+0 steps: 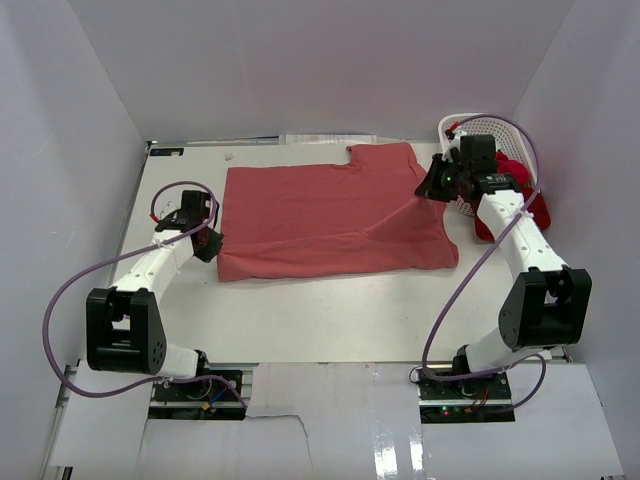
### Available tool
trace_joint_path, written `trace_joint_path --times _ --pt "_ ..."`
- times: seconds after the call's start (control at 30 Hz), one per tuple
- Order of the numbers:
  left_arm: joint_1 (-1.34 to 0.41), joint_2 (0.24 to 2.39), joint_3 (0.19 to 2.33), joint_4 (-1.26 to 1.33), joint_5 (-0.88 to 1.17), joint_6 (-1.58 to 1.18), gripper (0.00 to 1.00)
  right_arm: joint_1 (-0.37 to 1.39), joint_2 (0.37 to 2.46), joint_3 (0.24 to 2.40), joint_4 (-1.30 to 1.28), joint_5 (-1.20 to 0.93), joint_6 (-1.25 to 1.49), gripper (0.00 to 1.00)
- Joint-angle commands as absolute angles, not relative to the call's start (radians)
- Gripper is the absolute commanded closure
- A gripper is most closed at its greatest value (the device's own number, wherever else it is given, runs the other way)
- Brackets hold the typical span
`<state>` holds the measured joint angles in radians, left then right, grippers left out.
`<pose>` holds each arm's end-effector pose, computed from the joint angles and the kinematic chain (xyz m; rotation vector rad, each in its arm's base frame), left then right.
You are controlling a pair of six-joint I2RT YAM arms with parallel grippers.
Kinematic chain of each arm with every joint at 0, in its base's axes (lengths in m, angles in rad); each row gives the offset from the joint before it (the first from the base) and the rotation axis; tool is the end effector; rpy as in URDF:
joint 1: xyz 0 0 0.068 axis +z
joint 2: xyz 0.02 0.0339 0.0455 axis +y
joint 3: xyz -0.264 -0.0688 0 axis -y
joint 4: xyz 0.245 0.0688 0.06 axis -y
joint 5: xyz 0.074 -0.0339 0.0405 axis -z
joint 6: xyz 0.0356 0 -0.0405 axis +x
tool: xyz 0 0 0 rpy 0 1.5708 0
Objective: Fold and stack the t-shirts
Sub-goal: Fold the flattened tshirt in 1/3 of the way
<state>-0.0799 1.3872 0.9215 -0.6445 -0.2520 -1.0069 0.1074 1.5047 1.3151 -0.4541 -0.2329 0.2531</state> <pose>0.2657 -0.0124 0.2195 -1.2410 2.3090 -0.0335 0.3385 0.0448 0.3245 0.0322 2.2321 0.4562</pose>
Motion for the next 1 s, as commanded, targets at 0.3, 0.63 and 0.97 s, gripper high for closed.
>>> trace_joint_path --times 0.3,0.63,0.97 --pt "-0.077 1.459 1.048 -0.627 -0.299 -1.002 1.00 0.123 1.624 1.408 -0.388 -0.267 0.232 0.92" --pt "-0.077 1.497 1.061 -0.630 -0.301 -0.996 1.00 0.123 1.655 1.445 -0.397 -0.224 0.230 0.92" --pt "-0.077 1.600 1.115 -0.630 -0.313 -0.991 1.00 0.123 1.733 1.443 -0.338 -0.216 0.241 0.92"
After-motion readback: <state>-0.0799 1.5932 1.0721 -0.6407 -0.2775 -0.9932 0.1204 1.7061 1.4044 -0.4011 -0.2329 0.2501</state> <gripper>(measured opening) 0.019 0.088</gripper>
